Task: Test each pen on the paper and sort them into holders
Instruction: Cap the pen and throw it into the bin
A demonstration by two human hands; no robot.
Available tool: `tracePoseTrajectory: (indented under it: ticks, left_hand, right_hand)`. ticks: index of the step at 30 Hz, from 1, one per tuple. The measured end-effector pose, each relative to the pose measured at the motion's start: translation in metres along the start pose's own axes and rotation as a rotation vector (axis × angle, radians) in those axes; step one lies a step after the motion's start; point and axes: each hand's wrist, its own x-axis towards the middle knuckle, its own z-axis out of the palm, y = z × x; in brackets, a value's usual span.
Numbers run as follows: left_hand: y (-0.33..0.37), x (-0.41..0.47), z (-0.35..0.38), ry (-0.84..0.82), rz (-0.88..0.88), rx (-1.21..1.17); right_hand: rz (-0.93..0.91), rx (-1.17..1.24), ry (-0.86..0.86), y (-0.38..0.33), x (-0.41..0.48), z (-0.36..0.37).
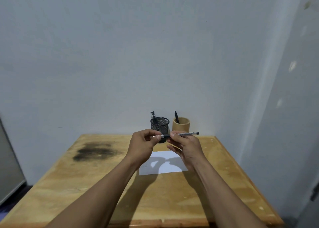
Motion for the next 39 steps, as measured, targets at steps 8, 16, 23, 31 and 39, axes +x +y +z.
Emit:
tracePoseTrajectory:
  ticks: [8, 16, 23, 31, 39]
  left_hand:
    - [0.003, -0.001, -0.001, -0.013, -0.007, -0.007]
    - [-0.013, -0.002, -0.008, -0.032, -0.088, -0.017]
    - [-0.012, 0.005, -0.013, -0.034, -0.006, 0.111]
    - [-0.002, -0.001, 0.016, -0.035, 0.063, 0.111]
    - [0.006, -0.012, 0.053, -0.092, 0.136, 0.291]
  right_hand:
    - [0.003, -0.013, -0.013, 0.000, 0.000, 0.000]
    - [0.068, -0.053, -0.026, -0.004, -0.004, -0.009]
    - [-0.099, -0.578, -0.057, -0.027, 0.001, -0.029]
    - [-0.346, -1.194, -0.103, -0.040, 0.005, -0.028]
    - [-0.356, -1.223, 0.064, -0.055, -0.020, -0.071]
